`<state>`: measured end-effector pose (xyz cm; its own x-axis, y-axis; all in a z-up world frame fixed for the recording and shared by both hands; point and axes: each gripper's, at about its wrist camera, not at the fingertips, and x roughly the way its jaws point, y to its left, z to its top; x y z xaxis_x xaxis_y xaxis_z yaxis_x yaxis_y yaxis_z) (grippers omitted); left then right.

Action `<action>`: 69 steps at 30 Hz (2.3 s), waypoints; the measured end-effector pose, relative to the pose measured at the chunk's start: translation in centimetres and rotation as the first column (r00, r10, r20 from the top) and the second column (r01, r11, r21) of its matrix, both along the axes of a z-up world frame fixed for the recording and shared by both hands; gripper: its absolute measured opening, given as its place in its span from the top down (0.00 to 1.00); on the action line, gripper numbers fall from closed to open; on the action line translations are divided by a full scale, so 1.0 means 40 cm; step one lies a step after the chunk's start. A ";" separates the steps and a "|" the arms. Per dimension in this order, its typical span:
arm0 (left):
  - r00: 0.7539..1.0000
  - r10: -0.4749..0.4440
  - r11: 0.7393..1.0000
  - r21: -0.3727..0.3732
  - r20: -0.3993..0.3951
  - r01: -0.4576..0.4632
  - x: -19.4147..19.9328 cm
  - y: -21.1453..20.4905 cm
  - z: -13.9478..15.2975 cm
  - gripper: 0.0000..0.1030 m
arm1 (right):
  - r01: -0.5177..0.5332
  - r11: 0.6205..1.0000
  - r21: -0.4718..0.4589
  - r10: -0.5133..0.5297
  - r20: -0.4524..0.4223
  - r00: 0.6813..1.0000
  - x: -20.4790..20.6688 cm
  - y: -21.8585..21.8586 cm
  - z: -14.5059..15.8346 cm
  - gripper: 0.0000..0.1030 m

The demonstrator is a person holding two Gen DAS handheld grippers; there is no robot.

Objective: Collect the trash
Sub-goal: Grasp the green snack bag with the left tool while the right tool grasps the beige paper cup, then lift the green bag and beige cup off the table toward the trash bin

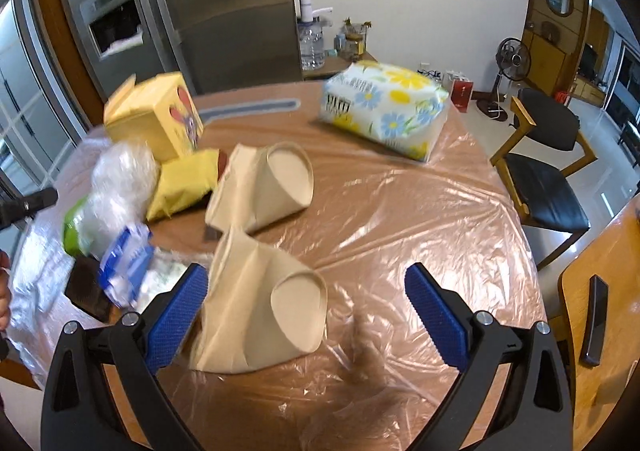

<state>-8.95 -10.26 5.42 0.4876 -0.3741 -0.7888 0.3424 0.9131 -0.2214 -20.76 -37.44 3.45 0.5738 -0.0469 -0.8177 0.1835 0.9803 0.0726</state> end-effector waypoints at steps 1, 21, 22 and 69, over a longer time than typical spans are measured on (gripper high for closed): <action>1.000 -0.001 1.000 0.005 -0.009 0.001 0.002 -0.013 -0.005 0.05 | -0.002 1.000 0.010 0.002 -0.006 1.000 -0.001 0.002 -0.008 0.06; 0.991 -0.073 0.996 -0.056 -0.117 0.066 0.041 -0.055 -0.095 0.25 | -0.076 0.989 0.126 0.083 -0.047 0.995 0.000 0.024 -0.076 0.51; 0.990 -0.079 0.996 -0.056 -0.113 0.073 0.040 -0.055 -0.095 0.27 | -0.078 0.987 0.140 0.085 -0.046 0.995 0.002 0.018 -0.076 0.53; 0.989 -0.104 0.993 0.052 -0.106 0.110 0.060 -0.092 -0.074 0.38 | -0.142 0.979 0.148 0.143 0.005 0.990 -0.021 0.049 -0.039 0.54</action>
